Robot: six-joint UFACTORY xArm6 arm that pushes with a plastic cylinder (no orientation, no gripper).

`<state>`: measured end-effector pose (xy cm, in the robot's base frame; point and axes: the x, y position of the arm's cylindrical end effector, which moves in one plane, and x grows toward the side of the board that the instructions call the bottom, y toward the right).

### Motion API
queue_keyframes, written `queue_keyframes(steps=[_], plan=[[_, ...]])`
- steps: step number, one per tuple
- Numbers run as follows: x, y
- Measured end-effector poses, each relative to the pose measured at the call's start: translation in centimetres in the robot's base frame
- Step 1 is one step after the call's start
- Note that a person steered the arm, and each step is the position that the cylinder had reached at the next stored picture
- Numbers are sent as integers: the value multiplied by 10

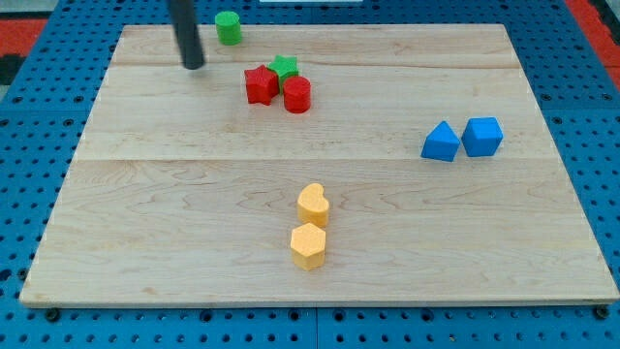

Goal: Slide the green circle a bit left

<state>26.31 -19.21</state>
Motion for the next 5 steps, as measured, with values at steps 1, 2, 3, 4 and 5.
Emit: queue_keyframes(steps=[1,2,3,4,5], plan=[[-52,-50],[-72,-44],[-72,-20],[-70,19],[-55,141]])
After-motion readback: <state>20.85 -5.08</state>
